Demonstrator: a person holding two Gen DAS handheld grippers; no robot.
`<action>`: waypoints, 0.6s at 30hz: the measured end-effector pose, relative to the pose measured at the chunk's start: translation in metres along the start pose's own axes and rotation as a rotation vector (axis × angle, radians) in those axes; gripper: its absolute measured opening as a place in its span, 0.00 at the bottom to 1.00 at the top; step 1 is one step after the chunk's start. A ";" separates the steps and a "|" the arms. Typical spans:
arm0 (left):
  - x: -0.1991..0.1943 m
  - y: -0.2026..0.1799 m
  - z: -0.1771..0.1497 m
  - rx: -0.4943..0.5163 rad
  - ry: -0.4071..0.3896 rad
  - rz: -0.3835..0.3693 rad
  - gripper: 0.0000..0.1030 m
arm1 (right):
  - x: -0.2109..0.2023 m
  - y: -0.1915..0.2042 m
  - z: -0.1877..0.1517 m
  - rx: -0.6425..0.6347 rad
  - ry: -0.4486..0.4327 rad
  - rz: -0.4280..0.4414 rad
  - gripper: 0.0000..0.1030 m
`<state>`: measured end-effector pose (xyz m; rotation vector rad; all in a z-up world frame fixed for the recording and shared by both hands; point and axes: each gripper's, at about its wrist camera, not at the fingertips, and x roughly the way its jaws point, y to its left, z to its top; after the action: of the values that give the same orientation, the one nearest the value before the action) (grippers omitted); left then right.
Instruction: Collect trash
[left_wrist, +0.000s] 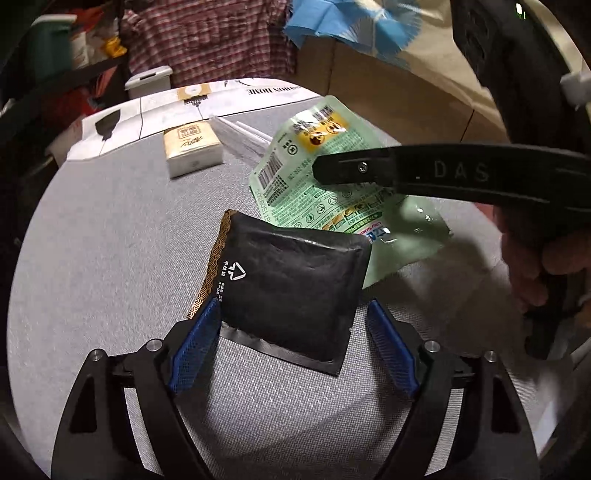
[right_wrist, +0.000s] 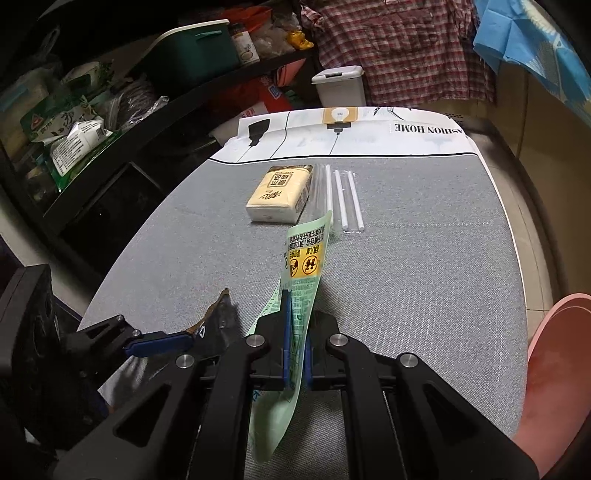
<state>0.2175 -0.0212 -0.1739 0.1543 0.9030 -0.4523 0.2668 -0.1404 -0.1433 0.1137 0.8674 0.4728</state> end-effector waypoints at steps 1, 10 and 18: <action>0.001 -0.003 0.001 0.015 0.004 0.016 0.76 | 0.000 0.000 0.000 -0.001 0.001 0.000 0.06; -0.008 0.012 -0.003 -0.026 -0.034 -0.031 0.48 | -0.002 -0.003 -0.001 0.000 -0.002 -0.010 0.06; -0.017 0.023 -0.008 -0.055 -0.038 -0.034 0.05 | -0.015 -0.006 -0.001 -0.015 -0.031 -0.079 0.05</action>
<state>0.2130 0.0068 -0.1671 0.0800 0.8814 -0.4602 0.2597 -0.1523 -0.1354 0.0726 0.8351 0.4029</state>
